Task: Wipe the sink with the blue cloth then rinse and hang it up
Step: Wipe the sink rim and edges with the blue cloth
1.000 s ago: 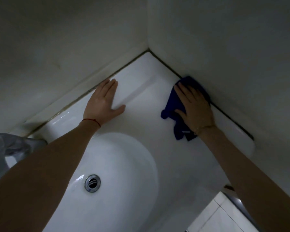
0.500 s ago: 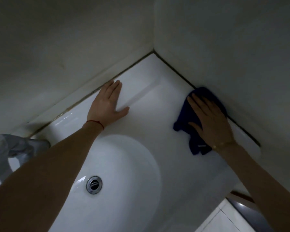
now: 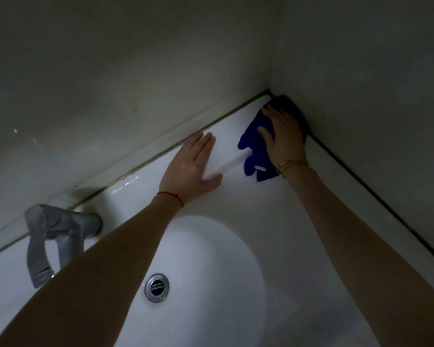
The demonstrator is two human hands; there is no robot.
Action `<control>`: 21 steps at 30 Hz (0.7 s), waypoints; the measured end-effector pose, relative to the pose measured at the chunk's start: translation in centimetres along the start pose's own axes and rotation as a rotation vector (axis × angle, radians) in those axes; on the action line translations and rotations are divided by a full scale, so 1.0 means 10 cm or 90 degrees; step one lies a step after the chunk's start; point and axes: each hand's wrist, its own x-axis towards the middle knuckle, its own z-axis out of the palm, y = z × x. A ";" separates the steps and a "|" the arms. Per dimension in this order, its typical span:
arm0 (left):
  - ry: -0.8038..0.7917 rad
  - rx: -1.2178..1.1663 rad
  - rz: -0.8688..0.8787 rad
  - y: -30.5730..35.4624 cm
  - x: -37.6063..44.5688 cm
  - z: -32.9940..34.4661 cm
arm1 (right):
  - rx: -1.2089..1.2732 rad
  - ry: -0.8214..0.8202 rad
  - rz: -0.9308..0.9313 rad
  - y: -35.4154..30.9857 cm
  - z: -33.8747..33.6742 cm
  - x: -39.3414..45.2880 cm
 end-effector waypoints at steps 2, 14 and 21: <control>0.008 0.001 0.003 0.01 0.00 0.00 | 0.000 -0.027 -0.064 -0.14 0.13 -0.04; -0.014 -0.032 -0.017 0.02 0.02 -0.02 | -0.118 -0.049 -0.161 -0.18 0.21 0.02; -0.033 -0.017 -0.041 0.01 0.02 -0.02 | -0.143 -0.011 -0.067 -0.02 0.06 0.31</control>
